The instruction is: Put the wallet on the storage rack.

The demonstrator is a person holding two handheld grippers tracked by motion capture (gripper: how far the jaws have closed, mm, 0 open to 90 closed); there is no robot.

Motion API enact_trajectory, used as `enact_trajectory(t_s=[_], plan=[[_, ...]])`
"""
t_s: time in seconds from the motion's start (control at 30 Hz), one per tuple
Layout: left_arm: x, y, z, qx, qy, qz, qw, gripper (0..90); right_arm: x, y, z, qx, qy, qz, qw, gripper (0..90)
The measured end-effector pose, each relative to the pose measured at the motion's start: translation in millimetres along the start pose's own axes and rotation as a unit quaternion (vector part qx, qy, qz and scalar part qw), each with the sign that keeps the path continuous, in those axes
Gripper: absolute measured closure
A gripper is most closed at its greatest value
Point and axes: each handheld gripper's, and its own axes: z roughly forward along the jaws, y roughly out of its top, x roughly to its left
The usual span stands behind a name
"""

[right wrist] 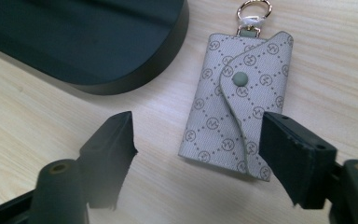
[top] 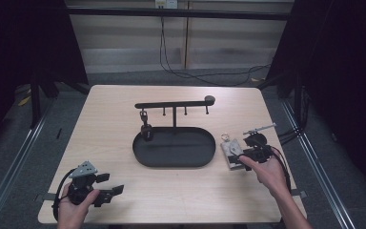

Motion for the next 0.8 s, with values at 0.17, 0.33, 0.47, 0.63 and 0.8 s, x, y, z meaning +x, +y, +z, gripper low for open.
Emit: enact_trajectory(t_s=[0.17, 0.33, 0.47, 0.63, 0.8], plan=[[0.0, 0.0, -1.2, -0.001, -0.002, 0.001, 1.0000, 23.2, -5.1, 12.4, 5.5, 0.018, -0.008, 0.012, 0.9997, 28.5], [2.2, -0.3, -1.8, 0.000, -0.002, -0.002, 1.0000, 23.2, -10.3, 23.3, 10.3, 0.047, -0.013, 0.019, 0.9987, 26.5], [3.2, -0.5, -2.1, -0.001, -0.002, -0.004, 1.0000, 23.2, -15.7, 29.4, 17.6, 0.075, -0.026, 0.028, 0.9965, 24.9], [3.3, -0.9, -0.5, 0.004, -0.003, -0.007, 1.0000, 23.0, -18.5, 36.0, 27.8, 0.100, -0.035, 0.035, 0.9938, 24.3], [3.3, -0.7, -0.2, 0.005, -0.005, -0.005, 1.0000, 23.0, -18.5, 42.2, 36.4, 0.116, -0.042, 0.034, 0.9918, 25.2]])
